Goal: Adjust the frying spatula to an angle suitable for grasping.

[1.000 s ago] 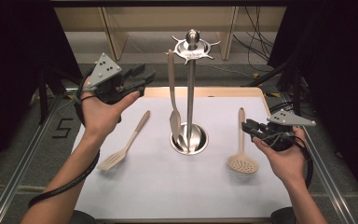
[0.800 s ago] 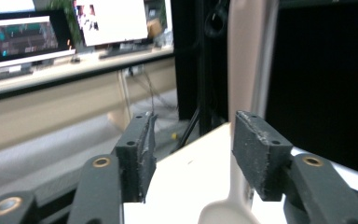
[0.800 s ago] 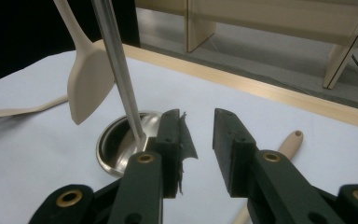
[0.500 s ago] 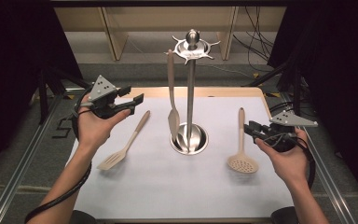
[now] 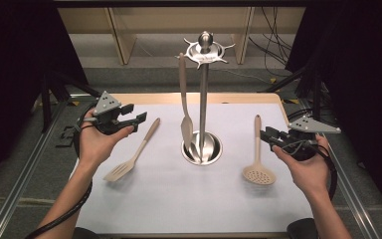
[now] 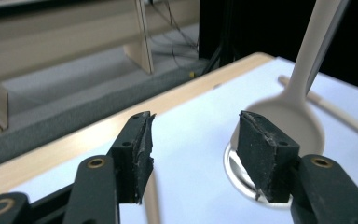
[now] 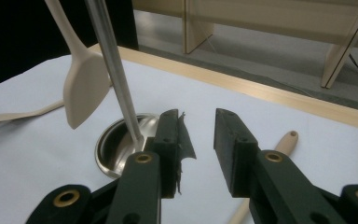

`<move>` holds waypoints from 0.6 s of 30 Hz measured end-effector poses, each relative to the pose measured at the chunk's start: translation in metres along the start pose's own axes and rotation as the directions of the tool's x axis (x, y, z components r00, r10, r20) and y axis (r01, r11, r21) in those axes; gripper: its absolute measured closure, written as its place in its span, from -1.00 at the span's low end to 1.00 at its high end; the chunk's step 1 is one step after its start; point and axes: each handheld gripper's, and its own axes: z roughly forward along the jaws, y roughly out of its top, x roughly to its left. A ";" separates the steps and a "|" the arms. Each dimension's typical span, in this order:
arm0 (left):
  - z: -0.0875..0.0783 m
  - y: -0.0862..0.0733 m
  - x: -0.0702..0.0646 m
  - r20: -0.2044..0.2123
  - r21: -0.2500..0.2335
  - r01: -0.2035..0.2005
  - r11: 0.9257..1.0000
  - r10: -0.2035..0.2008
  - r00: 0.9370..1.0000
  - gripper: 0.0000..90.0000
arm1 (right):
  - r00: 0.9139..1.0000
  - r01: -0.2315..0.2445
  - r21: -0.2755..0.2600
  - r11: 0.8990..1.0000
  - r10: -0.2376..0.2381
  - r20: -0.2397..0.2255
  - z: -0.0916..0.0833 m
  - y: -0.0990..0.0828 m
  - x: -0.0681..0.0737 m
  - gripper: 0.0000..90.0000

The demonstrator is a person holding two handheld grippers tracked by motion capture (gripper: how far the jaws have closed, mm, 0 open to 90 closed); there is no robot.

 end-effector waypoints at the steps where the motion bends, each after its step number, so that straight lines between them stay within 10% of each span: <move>1: 0.001 -0.002 0.001 -0.015 0.017 -0.011 1.000 0.011 1.000 0.00 | 1.000 0.002 0.002 1.000 -0.002 -0.012 0.001 0.000 0.001 0.59; 6: 0.009 -0.015 0.010 -0.023 0.157 -0.018 0.987 0.022 0.999 0.03 | 1.000 0.003 0.017 1.000 -0.002 -0.026 0.007 0.001 -0.001 0.59; 12: 0.027 -0.028 0.018 -0.046 0.326 -0.041 0.944 0.060 0.997 0.08 | 0.999 0.020 0.015 1.000 -0.020 -0.031 0.008 -0.003 -0.009 0.59; 18: 0.042 -0.043 0.019 -0.054 0.438 0.037 0.898 -0.015 0.998 0.14 | 1.000 -0.008 0.053 0.999 0.009 -0.022 0.003 -0.002 -0.008 0.58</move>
